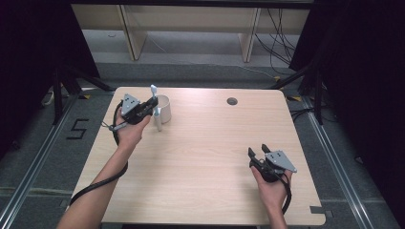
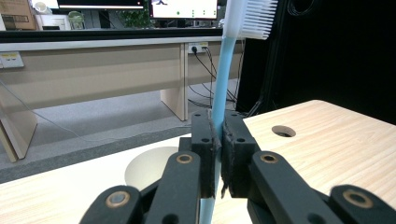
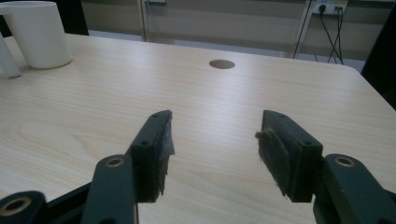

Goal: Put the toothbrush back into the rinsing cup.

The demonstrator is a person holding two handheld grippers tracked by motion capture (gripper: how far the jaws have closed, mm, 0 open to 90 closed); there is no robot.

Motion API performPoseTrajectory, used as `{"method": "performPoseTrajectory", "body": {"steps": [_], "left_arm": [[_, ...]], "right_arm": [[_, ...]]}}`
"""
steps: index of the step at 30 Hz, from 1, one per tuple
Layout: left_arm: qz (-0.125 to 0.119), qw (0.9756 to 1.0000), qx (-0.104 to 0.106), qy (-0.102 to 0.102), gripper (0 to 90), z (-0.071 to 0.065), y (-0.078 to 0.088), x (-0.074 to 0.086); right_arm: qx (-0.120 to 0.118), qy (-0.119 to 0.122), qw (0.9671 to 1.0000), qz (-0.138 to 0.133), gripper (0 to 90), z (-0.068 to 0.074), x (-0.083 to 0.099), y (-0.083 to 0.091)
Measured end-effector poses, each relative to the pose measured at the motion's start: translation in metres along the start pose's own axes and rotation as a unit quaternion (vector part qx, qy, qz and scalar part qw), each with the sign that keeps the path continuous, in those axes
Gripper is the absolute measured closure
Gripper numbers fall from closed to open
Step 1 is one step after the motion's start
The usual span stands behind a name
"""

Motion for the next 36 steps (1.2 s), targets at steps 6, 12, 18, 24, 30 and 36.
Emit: {"method": "performPoseTrajectory", "body": {"steps": [6,12,18,24,30,36], "left_arm": [[0.003,1.0000,0.001,0.001,84.3,-0.001,-0.001,0.005],[0.005,1.0000,-0.001,0.002,84.3,0.000,-0.002,0.010],[0.006,1.0000,-0.002,0.002,84.3,0.000,-0.003,0.012],[0.006,1.0000,-0.004,0.005,84.3,0.000,-0.004,0.017],[0.006,0.9999,-0.006,0.006,84.2,0.002,-0.004,0.021],[0.013,0.9998,-0.006,0.013,84.2,0.000,-0.005,0.025]], "right_arm": [[0.000,0.006,1.0000,0.003,45.0,-0.001,0.001,0.000],[0.003,0.002,1.0000,0.004,45.0,0.000,0.001,0.000],[0.004,0.001,1.0000,0.005,45.0,0.000,0.001,0.000],[0.005,0.008,0.9999,0.007,45.0,-0.001,0.002,0.001],[0.000,0.004,1.0000,0.003,45.0,0.000,0.002,-0.001],[0.001,0.006,1.0000,0.004,45.0,0.000,0.002,-0.001]]}}
Point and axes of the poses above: each handheld gripper's, and its own axes: y roughly backward along the jaws, x roughly out of its underside, z roughly to its left, the point moved 5 cm from there along -y, roughly forward along the jaws, and after that the axes turned 10 degrees about -x, right-handed, at the moved point
